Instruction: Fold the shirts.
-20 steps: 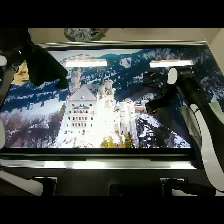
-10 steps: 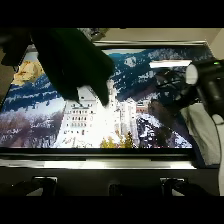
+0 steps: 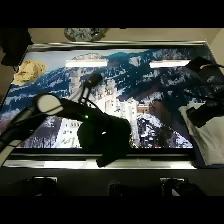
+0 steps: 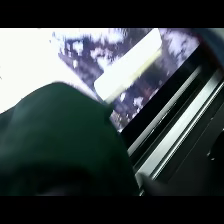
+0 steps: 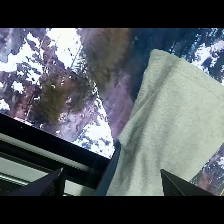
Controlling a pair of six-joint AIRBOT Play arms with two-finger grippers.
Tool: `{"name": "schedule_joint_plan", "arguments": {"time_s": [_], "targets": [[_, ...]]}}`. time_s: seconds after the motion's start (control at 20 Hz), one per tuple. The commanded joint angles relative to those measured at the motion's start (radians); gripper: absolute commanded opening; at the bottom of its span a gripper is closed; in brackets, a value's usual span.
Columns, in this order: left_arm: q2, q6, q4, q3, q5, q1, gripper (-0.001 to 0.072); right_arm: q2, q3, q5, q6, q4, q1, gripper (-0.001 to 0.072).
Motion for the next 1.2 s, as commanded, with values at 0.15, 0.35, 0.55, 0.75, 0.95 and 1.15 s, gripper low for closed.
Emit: {"name": "schedule_joint_plan", "arguments": {"time_s": [0.15,0.35,0.55,0.75,0.95,1.15], "targets": [[-0.048,-0.032,0.310,0.161,-0.223,0.218,0.0710,-0.024,-0.002,0.030,-0.017,0.193,0.000,0.0701],[0.013,-0.031,0.340,0.068,-0.358,0.485,0.0707,-0.040,-0.228,-0.018,0.000,0.518,0.000,0.0710],[0.048,0.008,0.085,-0.289,-0.255,0.520,0.0587,-0.041,-0.599,-0.221,0.000,0.691,0.000,0.0709],[0.040,0.049,-0.003,-0.499,-0.037,0.360,0.0587,-0.041,-0.755,-0.266,-0.015,0.699,0.000,0.0710],[0.002,0.048,-0.003,-0.516,0.133,0.258,0.0588,-0.043,-0.795,-0.274,-0.016,0.705,0.000,0.0710],[-0.062,0.048,-0.007,-0.516,0.158,0.243,0.0448,-0.051,-0.849,-0.341,-0.019,0.772,0.001,0.0710]]}}
